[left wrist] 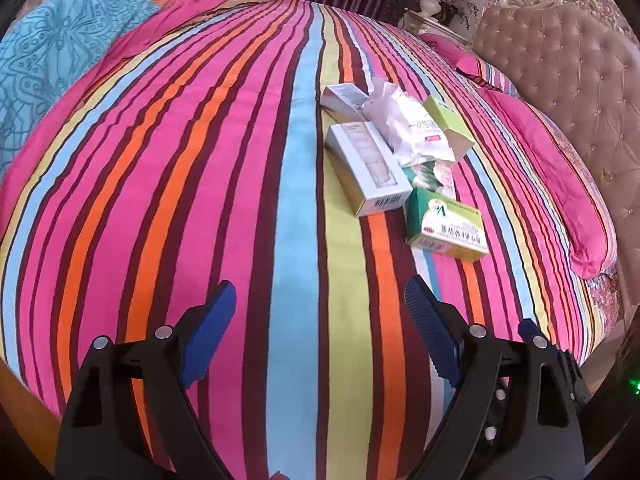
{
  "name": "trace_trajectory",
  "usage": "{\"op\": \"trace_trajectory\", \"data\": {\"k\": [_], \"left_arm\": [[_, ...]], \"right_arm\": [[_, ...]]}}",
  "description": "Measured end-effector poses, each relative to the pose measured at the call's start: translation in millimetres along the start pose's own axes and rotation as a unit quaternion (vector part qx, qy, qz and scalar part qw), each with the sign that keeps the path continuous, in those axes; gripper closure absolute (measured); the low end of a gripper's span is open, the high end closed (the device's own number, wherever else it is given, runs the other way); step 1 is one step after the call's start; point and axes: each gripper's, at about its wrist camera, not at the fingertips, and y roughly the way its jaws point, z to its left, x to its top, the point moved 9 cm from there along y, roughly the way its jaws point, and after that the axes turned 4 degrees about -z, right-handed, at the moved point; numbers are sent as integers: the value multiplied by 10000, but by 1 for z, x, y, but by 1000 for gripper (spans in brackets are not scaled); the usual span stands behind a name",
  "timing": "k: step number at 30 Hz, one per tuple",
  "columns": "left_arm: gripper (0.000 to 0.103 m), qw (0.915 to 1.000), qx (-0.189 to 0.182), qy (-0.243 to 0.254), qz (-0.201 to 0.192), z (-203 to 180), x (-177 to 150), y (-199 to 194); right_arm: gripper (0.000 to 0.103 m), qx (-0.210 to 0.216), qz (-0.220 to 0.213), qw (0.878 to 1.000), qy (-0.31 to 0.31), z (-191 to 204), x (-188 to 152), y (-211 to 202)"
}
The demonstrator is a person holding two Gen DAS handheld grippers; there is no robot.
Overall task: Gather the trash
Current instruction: 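Grasp the white skin-care box with left tool while right grasps green Ve box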
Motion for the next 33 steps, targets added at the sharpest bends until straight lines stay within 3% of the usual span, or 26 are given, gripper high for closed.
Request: {"op": "trace_trajectory", "data": {"k": [4, 13, 21, 25, 33], "left_arm": [[19, 9997, -216, -56, 101, -8, 12, 9], [19, 9993, -337, 13, 172, -20, 37, 30], [19, 9976, -509, 296, 358, -40, 51, 50], [19, 9960, -673, 194, 558, -45, 56, 64], [19, 9960, -396, 244, 760, -49, 60, 86]], "right_arm": [[8, -46, 42, 10000, -3, -1, 4, 8], [8, -38, 75, 9999, -113, 2, 13, 27], [8, 79, 133, 9996, -257, 8, 16, 35], [8, 38, 106, 9991, -399, 7, 19, 37], [8, -3, 187, 9992, -346, -3, 21, 46]]}}
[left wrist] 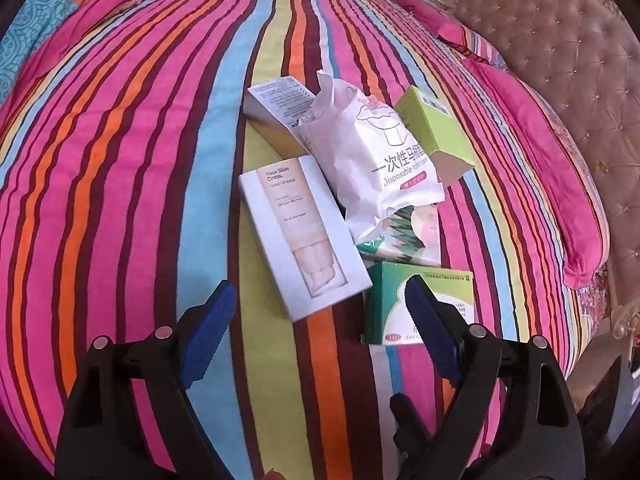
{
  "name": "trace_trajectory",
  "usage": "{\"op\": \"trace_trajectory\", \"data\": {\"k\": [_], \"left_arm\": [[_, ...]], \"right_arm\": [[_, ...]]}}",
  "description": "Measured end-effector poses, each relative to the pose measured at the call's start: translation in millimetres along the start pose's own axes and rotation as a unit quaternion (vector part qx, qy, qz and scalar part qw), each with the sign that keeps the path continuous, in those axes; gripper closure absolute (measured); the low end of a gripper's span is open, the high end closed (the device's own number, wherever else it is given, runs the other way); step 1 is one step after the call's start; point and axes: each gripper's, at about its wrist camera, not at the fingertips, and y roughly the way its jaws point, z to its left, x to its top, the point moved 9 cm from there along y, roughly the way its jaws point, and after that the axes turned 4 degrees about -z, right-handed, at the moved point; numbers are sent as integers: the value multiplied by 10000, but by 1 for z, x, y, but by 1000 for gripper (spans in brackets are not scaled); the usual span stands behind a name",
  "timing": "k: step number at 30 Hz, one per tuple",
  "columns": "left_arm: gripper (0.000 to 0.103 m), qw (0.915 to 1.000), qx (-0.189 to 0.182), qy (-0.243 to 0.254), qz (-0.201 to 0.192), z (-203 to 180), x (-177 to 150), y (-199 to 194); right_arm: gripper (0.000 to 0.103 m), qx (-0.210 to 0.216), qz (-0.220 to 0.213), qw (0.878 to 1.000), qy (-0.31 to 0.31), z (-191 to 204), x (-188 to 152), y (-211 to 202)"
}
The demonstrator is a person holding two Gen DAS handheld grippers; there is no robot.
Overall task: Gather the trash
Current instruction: 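Grasp the white skin-care box with left tool while right grasps green Ve box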
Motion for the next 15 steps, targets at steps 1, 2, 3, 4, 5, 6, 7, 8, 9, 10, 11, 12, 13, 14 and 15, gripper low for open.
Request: {"op": "trace_trajectory", "data": {"k": [1, 2, 3, 4, 5, 6, 7, 8, 9, 10, 11, 12, 13, 14, 15], "left_arm": [[19, 10000, 47, 3, 31, 0, 1, 3], [19, 9999, 82, 8, 60, 0, 2, 5], [19, 9998, 129, 11, 117, 0, 3, 9], [19, 9998, 149, 10, 154, 0, 3, 11], [19, 9997, 152, 22, 186, 0, 3, 14], [19, 9996, 184, 43, 211, 0, 4, 16], [19, 9995, 220, 65, 230, 0, 5, 18], [19, 9993, 268, 84, 257, 1, 5, 21], [19, 9991, 313, 109, 279, 1, 5, 23], [19, 9987, 376, 135, 306, 3, 5, 25], [19, 9984, 451, 140, 320, 6, 5, 27], [19, 9983, 472, 116, 309, 8, 6, 27], [19, 9983, 491, 71, 296, 11, 7, 27], [19, 9984, 479, 43, 288, 13, 8, 27], [19, 9985, 472, 12, 276, 16, 8, 27]], "right_arm": [[8, 5, -5, 10000, -35, 2, 1, 1], [8, 0, -10, 10000, -75, 4, 2, 3], [8, -2, -5, 10000, -92, 6, 3, 5], [8, 6, 4, 9999, -100, 7, 4, 7], [8, 17, 14, 9999, -107, 9, 5, 9], [8, 23, 20, 9999, -120, 11, 5, 11], [8, 17, 20, 9999, -136, 12, 7, 12], [8, 18, 31, 9999, -147, 13, 7, 14], [8, 41, 58, 9999, -154, 14, 8, 16], [8, 74, 95, 9998, -151, 15, 8, 18], [8, 86, 136, 9998, -132, 15, 9, 21], [8, 52, 153, 9998, -87, 14, 9, 24], [8, 32, 141, 9999, -39, 13, 11, 25], [8, 10, 125, 9999, -11, 13, 12, 27], [8, -13, 115, 9999, -1, 13, 13, 28]]}}
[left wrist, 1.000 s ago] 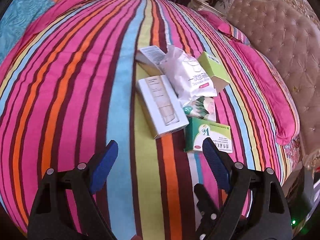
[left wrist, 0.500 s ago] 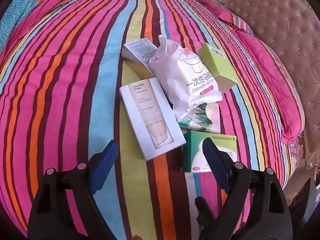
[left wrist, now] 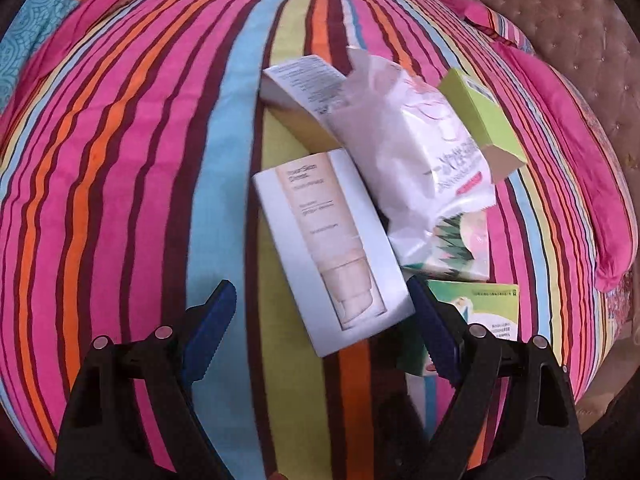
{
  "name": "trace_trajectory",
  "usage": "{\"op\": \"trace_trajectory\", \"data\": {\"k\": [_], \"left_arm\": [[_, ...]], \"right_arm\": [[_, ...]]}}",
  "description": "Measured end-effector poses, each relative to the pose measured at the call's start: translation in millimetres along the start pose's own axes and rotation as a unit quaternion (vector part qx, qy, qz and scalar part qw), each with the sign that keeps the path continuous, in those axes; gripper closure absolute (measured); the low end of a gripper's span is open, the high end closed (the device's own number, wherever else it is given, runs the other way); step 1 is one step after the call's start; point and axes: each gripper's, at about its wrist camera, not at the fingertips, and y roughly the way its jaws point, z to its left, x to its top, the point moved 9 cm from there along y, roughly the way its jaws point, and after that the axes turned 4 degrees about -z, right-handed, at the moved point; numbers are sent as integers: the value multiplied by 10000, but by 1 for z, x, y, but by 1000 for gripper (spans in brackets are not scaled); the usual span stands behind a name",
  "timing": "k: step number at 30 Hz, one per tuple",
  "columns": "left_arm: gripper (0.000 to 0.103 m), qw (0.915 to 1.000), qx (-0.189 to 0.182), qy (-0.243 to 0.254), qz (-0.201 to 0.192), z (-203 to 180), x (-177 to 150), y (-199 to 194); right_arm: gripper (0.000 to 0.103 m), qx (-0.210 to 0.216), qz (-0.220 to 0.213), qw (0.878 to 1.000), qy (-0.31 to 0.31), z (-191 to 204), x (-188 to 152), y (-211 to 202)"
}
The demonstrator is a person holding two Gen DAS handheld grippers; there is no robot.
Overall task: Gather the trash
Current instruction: 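Grasp the white skin-care box with left tool while right grasps green Ve box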
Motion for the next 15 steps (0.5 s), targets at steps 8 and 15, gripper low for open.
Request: {"op": "trace_trajectory", "data": {"k": [8, 15], "left_arm": [[19, 10000, 42, -62, -18, 12, 0, 0], [19, 9996, 240, 123, 41, 8, 8, 7]], "right_arm": [[8, -187, 58, 9998, -31, 4, 7, 11], [8, -447, 213, 9988, 30, -5, 12, 22]]}}
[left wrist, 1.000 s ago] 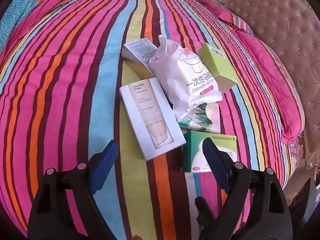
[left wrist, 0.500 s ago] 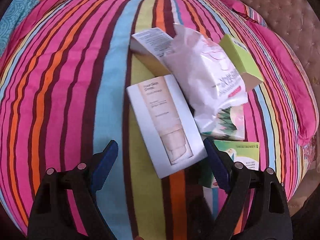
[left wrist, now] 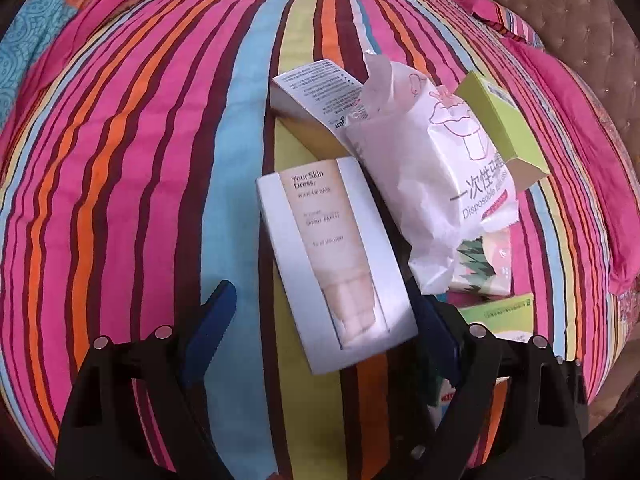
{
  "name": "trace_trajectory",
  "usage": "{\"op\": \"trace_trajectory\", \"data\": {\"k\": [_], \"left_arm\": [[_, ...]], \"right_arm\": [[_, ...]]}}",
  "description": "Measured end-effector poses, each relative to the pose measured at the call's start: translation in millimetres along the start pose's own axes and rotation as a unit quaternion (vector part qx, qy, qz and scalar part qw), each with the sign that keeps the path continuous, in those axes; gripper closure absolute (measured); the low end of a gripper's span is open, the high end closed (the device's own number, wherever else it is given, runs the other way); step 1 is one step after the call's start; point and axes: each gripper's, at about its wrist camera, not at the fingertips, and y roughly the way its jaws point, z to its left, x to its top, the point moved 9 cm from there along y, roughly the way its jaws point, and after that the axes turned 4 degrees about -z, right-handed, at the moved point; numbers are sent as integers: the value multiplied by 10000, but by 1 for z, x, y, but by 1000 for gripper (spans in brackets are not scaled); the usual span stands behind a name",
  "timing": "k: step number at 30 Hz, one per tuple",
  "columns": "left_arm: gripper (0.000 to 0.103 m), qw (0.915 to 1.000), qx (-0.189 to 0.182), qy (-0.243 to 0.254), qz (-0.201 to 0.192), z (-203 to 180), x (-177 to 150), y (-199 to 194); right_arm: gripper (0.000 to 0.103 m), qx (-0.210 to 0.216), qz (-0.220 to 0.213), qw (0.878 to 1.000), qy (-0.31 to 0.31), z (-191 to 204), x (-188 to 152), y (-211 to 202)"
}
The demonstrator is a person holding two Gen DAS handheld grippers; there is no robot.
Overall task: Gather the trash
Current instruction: 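Grasp the white skin-care box with left tool while right grasps green Ve box, then carry both held boxes down over the white mesh wastebasket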
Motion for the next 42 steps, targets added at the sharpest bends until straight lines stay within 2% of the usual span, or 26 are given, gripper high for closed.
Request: {"op": "trace_trajectory", "data": {"k": [3, 5, 8, 11, 13, 17, 23, 30, 42], "left_arm": [[19, 9999, 26, -84, -71, 1, 5, 1], [19, 9999, 66, -72, -94, 2, 5, 2], [24, 9996, 187, 102, -158, 2, 2, 3], [39, 9986, 406, 216, -260, 6, 0, 1], [53, 9977, 527, 292, -324, 10, 0, -1], [53, 9965, 572, 404, -459, 14, -2, -6], [53, 9960, 394, 358, -722, 22, -21, -20], [53, 9960, 309, 294, -781, 23, -38, -34], [53, 9961, 150, 239, -831, 20, -82, -63]], "right_arm": [[9, 32, 95, 9999, 87, -5, 1, 5], [14, 23, 119, 9999, 11, -6, 2, 7], [15, 26, 125, 9998, -144, -4, 3, 7], [16, 44, 110, 9998, -165, -6, 1, 5], [16, 34, 90, 9998, -174, -10, 1, 3], [16, -56, 4, 9998, -192, -22, -2, -4], [16, 142, -15, 9999, 72, -36, -12, -16], [16, 401, -87, 9983, 423, -44, -18, -32], [16, 564, -225, 9968, 527, -54, -27, -69]]}}
